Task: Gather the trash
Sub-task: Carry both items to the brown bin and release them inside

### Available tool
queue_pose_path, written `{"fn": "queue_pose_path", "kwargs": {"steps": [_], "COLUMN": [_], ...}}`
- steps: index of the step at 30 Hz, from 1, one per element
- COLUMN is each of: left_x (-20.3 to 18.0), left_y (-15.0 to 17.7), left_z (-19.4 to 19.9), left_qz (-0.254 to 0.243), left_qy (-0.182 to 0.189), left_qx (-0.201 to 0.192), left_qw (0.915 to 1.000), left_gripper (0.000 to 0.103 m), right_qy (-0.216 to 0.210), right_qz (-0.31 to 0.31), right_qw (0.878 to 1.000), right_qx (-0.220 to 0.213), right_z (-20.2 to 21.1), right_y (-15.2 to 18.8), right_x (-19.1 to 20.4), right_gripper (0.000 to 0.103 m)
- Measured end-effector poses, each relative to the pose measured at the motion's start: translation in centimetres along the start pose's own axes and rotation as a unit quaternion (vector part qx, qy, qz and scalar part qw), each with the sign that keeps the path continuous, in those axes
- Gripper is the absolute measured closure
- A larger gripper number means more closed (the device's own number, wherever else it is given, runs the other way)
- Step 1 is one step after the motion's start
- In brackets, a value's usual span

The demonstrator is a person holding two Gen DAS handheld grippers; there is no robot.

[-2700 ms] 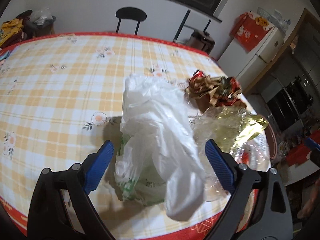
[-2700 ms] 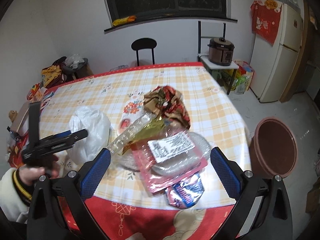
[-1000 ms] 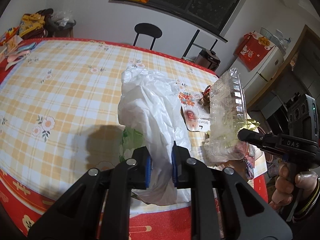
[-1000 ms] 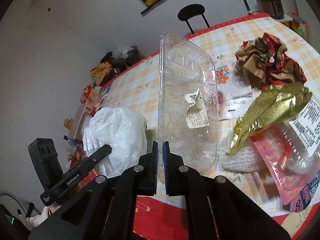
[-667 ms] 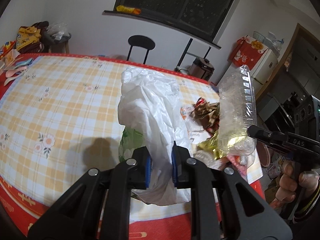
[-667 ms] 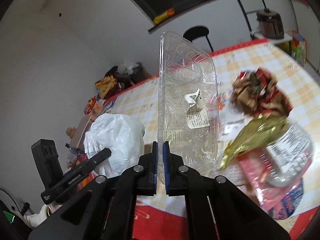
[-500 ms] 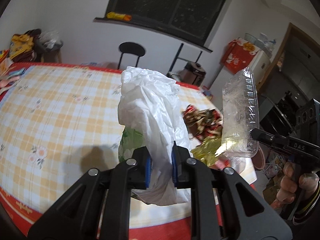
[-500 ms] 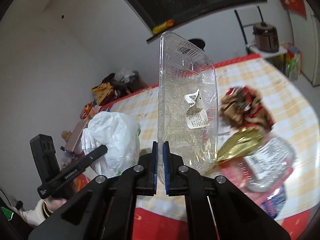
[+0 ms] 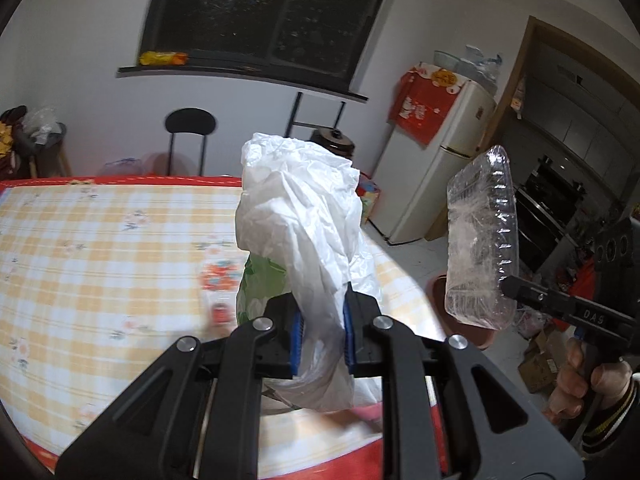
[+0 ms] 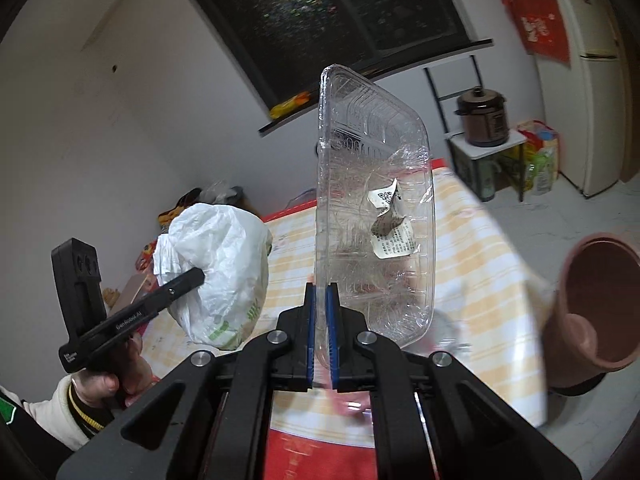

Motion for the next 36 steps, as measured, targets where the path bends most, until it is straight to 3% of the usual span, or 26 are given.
{"fn": "queue_pose_path", "kwargs": {"steps": [7,13,20,27,29,31,34,36], "left_x": [-10.6,-20.7,-28.0,-33.0,-34.1,-34.7,-35.4,-35.3], "left_y": [-0.9,-0.6,1.2,3.4,3.7,3.8,3.0,2.1], "left_z": [-5.7,-14.0,-24.4,-32.2,-33.7,-34.7,-34.5,-33.7], "left_qz": [-0.041,-0.086,-0.09,-0.105,-0.114,-0.12,-0.134,-0.131], "left_qy": [0.03,0.064,0.109,0.124,0.13,0.139,0.13,0.13], "left_qx": [0.013,0.054,0.116,0.168,0.178,0.183,0.156,0.142], "left_qw": [0.9986,0.9928,0.9832,0.9722,0.9686,0.9658,0.9699,0.9725], "left_gripper": [0.084,0.084,0.084,0.083,0.074,0.04,0.017,0.015], "right_qy": [0.017,0.044,0.092,0.116,0.12,0.122,0.121,0.117], "right_qz": [-0.032,-0.073,-0.122,-0.159,-0.168,-0.171,-0.175,-0.175], "right_qw": [0.998,0.994,0.986,0.977,0.975,0.974,0.974,0.974], "right_qx": [-0.041,-0.071,-0.073,-0.076,-0.079,-0.08,-0.082,-0.082], "right_z": [5.1,9.7,14.0,17.0,17.3,17.4,17.3,17.6], "right_y": [-2.0,-1.9,0.1,2.1,2.4,2.1,1.7,1.9], "right_x": [-10.4,-19.8,-28.4,-32.4,-33.4,-33.8,-34.3,-34.4], "right_gripper": [0.096,0.096,0.096,0.096,0.096,0.096,0.096,0.096]}}
Point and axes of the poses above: each gripper's, at about its wrist camera, not at the fingertips, and z roughly against the way its jaws point, x to its left, y to its underside, the point moved 1 cm from there along -z, roughly the way its jaws point, and after that the axes turned 4 degrees about y, right-handed, at the moved point
